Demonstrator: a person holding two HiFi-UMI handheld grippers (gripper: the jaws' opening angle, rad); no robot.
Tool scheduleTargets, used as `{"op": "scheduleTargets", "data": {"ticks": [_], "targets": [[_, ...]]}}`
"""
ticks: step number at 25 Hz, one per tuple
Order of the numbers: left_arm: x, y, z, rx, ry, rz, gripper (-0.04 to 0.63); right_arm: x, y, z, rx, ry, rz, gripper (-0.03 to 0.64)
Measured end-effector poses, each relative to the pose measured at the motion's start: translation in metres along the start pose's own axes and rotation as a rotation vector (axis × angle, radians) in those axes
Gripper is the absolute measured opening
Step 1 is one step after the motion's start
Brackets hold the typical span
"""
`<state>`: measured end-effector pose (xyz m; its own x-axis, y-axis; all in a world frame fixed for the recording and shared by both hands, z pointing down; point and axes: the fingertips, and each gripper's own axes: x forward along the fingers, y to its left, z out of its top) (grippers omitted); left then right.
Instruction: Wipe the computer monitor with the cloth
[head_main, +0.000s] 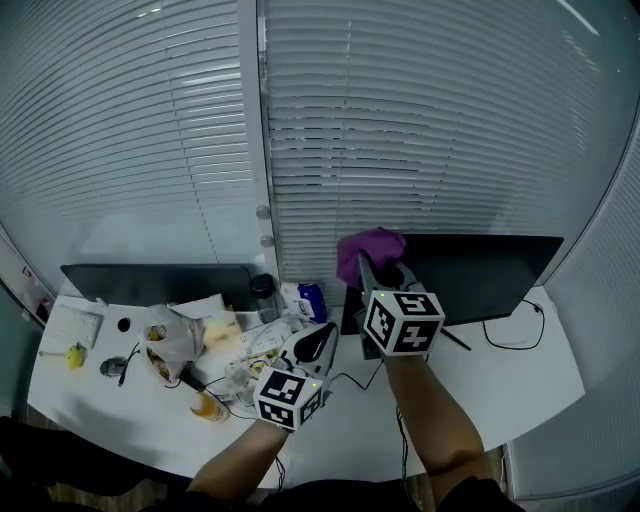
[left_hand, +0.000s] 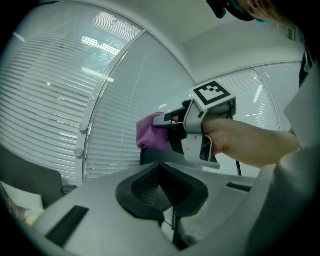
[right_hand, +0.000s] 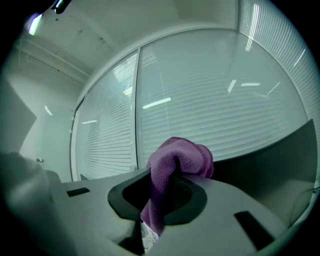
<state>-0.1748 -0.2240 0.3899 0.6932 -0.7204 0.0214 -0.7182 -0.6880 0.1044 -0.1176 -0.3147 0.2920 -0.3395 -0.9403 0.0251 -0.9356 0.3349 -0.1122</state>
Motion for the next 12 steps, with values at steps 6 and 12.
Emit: {"op": "scheduleTargets", "data": {"ticks": [6, 12], "targets": [[0.003, 0.005, -0.008, 0.007, 0.0, 0.02, 0.005, 0.008, -0.008, -0.008, -0.005, 0.008, 0.004, 0.06], [0.012, -0.011, -0.007, 0.02, 0.009, 0.03, 0.005, 0.006, -0.029, -0.006, -0.001, 0.02, 0.007, 0.06]]}}
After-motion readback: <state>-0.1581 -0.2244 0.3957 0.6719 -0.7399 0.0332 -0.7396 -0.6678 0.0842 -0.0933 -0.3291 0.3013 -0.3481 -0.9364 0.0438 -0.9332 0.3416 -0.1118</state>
